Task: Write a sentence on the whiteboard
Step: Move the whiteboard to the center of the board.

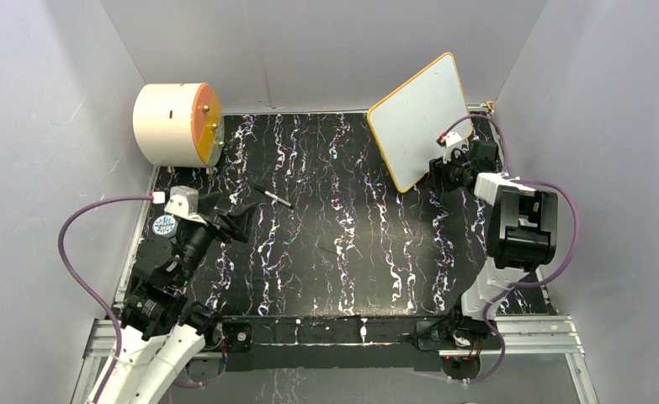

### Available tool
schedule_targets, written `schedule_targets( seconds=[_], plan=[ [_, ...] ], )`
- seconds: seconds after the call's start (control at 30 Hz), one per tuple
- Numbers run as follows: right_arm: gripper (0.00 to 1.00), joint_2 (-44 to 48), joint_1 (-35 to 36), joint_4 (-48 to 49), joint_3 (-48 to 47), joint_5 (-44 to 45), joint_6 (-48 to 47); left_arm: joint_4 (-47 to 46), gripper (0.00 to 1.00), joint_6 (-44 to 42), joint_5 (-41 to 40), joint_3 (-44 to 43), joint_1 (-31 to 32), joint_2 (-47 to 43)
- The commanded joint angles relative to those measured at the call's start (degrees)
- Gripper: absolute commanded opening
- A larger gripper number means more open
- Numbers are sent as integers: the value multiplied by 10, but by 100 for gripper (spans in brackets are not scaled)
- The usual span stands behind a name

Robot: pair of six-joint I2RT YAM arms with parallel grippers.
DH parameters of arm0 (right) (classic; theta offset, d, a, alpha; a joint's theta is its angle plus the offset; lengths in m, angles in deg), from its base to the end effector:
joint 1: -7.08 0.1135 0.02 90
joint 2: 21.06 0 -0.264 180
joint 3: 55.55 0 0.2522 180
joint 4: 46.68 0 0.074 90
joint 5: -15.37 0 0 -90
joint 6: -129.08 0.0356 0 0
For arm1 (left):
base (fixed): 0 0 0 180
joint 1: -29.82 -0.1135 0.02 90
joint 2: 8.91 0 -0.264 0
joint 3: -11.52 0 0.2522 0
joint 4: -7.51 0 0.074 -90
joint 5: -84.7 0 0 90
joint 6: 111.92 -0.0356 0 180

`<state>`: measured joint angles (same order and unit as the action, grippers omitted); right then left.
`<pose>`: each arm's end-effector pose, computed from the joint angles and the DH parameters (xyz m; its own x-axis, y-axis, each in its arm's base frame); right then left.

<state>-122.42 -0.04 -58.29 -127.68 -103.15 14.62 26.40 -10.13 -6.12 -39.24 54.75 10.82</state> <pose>0.3710 -0.0292 0.1803 -0.4873 -0.3058 -0.8179 -0.4958 0.8679 -0.0290 0.0861 -0.0395 0.3557 0.1032 -0.2732 -0.9564 0.4391 0.8753 -0.2027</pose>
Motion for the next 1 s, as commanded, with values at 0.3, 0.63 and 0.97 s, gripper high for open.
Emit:
schedule_targets(
  seconds=[0.3, 0.63, 0.97],
  plan=[
    [53, -75, 0, 13, -56, -22, -35, -19, 96, -19, 8, -5, 1, 31],
    [48, -106, 29, 4, -80, -4, -53, -20, 95, -23, 28, -6, 0, 34],
    [22, -82, 70, -21, -74, 16, -64, -20, 96, -23, 29, -6, -1, 27]
  ],
)
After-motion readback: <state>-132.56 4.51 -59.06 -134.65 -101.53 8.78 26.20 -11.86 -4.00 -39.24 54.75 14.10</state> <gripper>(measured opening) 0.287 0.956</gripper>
